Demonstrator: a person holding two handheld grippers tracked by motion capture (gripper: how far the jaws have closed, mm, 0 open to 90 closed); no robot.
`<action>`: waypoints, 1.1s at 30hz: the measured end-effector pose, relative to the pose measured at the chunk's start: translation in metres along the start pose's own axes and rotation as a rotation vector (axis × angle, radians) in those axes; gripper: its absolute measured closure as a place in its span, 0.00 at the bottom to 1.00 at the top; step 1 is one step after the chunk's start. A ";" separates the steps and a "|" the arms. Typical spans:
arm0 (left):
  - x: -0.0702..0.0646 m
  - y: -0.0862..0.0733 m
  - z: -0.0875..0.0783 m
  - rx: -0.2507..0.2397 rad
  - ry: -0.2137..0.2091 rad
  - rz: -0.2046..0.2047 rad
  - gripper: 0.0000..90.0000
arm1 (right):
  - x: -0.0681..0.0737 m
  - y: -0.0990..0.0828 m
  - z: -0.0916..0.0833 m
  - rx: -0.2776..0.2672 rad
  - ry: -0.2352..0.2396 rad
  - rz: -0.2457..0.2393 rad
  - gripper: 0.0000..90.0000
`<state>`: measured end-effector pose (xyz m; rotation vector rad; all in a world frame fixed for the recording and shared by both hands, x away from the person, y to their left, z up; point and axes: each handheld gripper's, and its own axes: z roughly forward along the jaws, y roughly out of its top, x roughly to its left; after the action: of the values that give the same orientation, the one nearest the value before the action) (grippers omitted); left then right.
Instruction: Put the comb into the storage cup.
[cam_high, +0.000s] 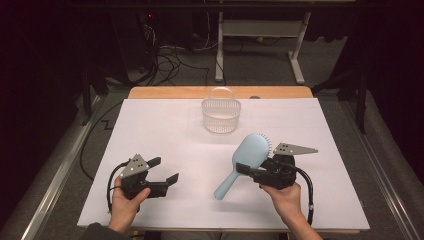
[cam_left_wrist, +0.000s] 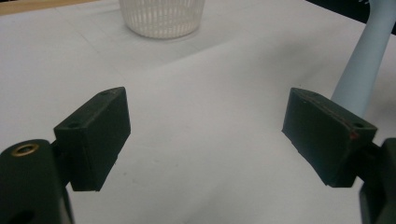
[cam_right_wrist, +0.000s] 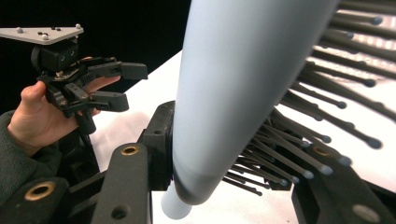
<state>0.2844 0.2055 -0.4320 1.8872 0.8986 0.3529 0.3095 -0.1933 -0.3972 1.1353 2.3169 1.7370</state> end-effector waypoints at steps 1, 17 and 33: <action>0.002 -0.001 -0.002 -0.005 0.004 -0.005 0.18 | -0.001 0.001 -0.001 0.000 -0.003 -0.002 0.62; 0.029 -0.031 -0.014 -0.118 0.116 -0.031 0.18 | -0.016 0.008 -0.021 -0.006 -0.076 0.008 0.61; 0.029 -0.040 -0.013 -0.119 0.149 -0.019 0.18 | -0.029 0.020 -0.032 0.010 -0.139 0.019 0.61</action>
<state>0.2796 0.2447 -0.4647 1.7600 0.9722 0.5302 0.3277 -0.2338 -0.3792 1.2413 2.2433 1.5982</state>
